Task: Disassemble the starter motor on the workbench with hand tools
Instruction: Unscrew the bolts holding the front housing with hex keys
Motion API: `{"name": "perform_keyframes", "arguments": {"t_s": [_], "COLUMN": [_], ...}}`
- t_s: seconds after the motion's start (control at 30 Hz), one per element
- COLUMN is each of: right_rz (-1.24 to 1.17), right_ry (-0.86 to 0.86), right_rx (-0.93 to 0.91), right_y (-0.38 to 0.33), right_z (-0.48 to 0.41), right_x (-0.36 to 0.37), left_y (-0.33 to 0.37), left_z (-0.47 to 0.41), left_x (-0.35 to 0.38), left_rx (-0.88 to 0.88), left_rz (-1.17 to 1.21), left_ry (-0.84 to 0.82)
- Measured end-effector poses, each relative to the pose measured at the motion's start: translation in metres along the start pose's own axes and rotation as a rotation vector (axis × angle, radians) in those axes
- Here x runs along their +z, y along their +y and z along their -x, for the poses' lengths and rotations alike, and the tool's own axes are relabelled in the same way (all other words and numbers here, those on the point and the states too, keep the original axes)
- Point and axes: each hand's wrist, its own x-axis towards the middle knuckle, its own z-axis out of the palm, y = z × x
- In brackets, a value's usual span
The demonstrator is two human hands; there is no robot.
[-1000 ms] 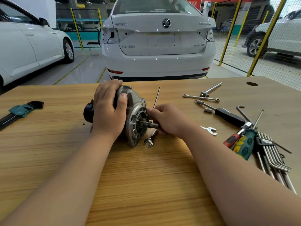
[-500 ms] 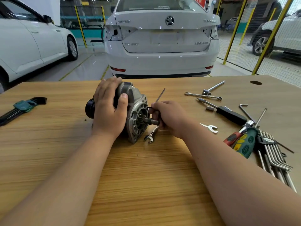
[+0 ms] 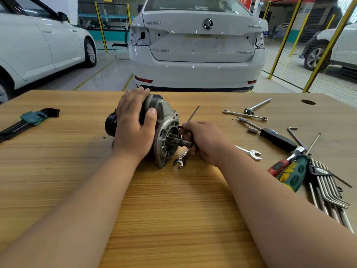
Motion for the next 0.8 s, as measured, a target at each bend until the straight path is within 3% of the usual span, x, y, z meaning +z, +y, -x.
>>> {"name": "perform_keyframes", "arguments": {"t_s": [0.3, 0.47, 0.67, 0.8], "right_rz": [-0.080, 0.096, 0.208, 0.544], "right_ry": [-0.051, -0.035, 0.015, 0.090], "right_rx": [0.172, 0.019, -0.006, -0.216], "right_y": [-0.007, -0.007, -0.009, -0.011], "right_z": [0.001, 0.000, 0.002, 0.005], "right_x": [-0.002, -0.007, -0.003, -0.002], "left_y": [0.001, 0.002, 0.002, 0.001], "left_z": [-0.001, 0.000, -0.001, 0.000], "left_x": [0.001, 0.001, 0.001, 0.001], "left_rx": [-0.012, -0.024, -0.019, -0.017], "left_rz": [0.012, 0.007, 0.007, 0.006], "left_ry": [-0.002, -0.006, -0.006, 0.001]}}
